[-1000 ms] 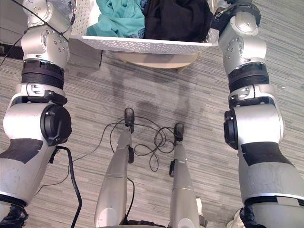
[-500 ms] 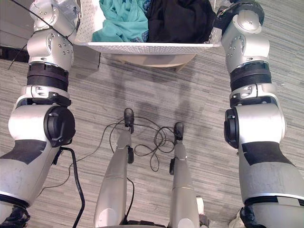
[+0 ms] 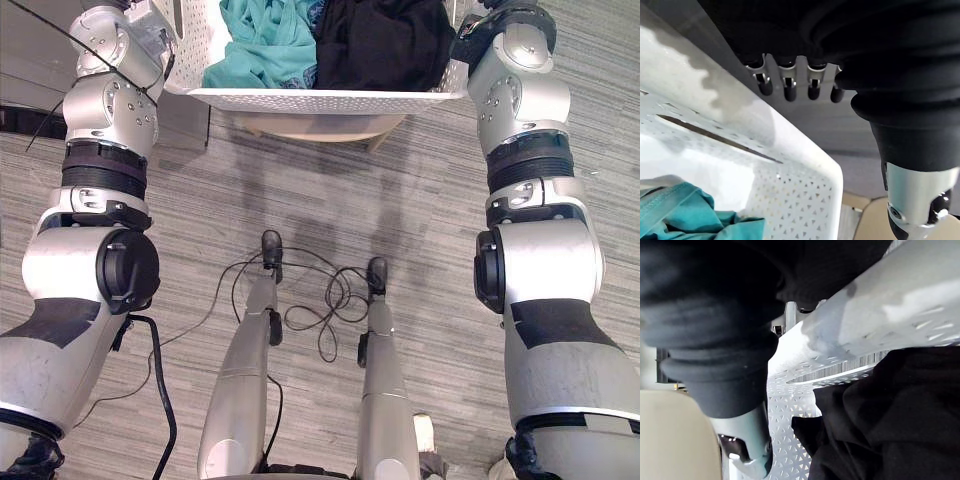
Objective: Pick up the laundry basket with both hands and put the clothes into the washing machine.
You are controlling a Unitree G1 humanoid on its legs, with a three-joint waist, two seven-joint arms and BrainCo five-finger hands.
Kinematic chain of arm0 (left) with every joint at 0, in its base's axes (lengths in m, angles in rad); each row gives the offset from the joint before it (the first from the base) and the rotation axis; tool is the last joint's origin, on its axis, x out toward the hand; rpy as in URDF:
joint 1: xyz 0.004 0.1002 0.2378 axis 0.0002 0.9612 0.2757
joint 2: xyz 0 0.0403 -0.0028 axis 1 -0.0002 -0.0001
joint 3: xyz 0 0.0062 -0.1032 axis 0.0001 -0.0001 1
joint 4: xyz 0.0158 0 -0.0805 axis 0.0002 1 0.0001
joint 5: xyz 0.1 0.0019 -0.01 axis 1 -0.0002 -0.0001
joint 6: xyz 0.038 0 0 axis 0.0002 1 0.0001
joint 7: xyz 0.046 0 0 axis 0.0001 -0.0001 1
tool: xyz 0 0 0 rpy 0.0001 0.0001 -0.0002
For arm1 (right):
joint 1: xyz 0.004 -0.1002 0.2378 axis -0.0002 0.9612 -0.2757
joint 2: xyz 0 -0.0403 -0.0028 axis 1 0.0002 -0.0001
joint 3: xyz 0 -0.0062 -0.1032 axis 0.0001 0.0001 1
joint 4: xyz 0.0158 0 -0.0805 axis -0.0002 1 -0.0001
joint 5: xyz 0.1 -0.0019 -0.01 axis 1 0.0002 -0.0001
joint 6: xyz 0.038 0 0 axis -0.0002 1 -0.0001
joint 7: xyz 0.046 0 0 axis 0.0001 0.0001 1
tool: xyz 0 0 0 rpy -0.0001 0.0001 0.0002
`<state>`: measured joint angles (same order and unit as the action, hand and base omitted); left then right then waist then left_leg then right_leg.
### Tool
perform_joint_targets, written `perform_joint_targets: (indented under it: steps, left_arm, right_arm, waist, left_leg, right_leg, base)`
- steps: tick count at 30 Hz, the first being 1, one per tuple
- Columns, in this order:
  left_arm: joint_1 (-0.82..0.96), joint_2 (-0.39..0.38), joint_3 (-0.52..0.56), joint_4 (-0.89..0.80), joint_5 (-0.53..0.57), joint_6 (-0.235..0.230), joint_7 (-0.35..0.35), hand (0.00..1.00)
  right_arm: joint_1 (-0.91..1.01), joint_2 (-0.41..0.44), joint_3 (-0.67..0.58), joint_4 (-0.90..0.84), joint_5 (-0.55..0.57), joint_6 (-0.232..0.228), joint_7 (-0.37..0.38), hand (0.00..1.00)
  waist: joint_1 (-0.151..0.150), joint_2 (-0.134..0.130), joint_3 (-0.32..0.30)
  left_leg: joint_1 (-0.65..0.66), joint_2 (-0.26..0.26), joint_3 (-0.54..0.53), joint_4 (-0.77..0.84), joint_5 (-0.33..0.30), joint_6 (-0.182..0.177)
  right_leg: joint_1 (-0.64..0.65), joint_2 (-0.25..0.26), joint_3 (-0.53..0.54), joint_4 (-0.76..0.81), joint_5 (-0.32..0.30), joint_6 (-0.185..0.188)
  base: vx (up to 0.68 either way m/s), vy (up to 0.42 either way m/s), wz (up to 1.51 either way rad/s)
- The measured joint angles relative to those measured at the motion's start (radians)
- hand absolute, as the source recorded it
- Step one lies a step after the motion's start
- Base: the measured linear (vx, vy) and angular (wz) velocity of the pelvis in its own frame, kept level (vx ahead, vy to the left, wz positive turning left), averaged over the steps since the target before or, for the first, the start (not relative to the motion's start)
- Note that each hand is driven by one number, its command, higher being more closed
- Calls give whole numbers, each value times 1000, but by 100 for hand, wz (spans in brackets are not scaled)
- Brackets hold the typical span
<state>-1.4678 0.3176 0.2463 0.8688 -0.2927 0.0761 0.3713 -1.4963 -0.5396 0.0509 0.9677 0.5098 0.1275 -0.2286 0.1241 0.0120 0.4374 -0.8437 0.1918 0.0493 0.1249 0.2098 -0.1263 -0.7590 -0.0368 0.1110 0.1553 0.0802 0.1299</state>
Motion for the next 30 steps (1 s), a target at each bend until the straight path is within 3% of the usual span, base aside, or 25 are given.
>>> perform_joint_targets:
  steps: [11, 17, 23, 27, 30]
  left_arm:
    - [7, 21, -4, -46, 4, -11, -2, 0]
    - [78, 68, -4, -116, 4, -42, 0, 0]
    - [136, 99, -3, -140, 1, -45, 3, 0]
    - [197, 100, -6, -222, -11, -77, 6, 0]
    - [334, 104, -7, -398, -23, -102, 13, 0]
  right_arm:
    - [1, -28, -8, -20, -76, -3, 9, 0]
    - [42, -86, -73, -95, -89, -12, -18, 0]
    - [94, -112, -136, -150, -89, -24, -37, 0]
    - [162, -118, -207, -229, -88, -41, -59, 0]
    - [317, -123, -268, -406, -88, -46, -68, 0]
  waist:
    - [2, 17, 9]
    - [1, 18, 10]
    - [2, 19, 10]
    - [2, 20, 11]
    - [-1, 21, 11]
  left_leg:
    - [-13, -3, -6, 8, 0, 0]
    - [-14, -5, -21, 16, 0, 0]
    - [-10, -6, -24, 22, 0, 0]
    - [3, -13, -26, 21, -4, 6]
    - [24, -30, -19, 24, -12, 19]
  right_leg:
    - [-29, 0, -5, 51, -25, -1]
    - [-39, -1, -22, 104, -57, -5]
    - [-51, -1, -27, 151, -80, -8]
    - [-52, -5, -30, 190, -104, -6]
    - [-52, -22, -26, 242, -139, -3]
  base:
    - [-1, -6, 2]
    - [0, -21, 8]
    - [1, -30, 6]
    - [9, -35, 9]
    - [21, -36, 14]
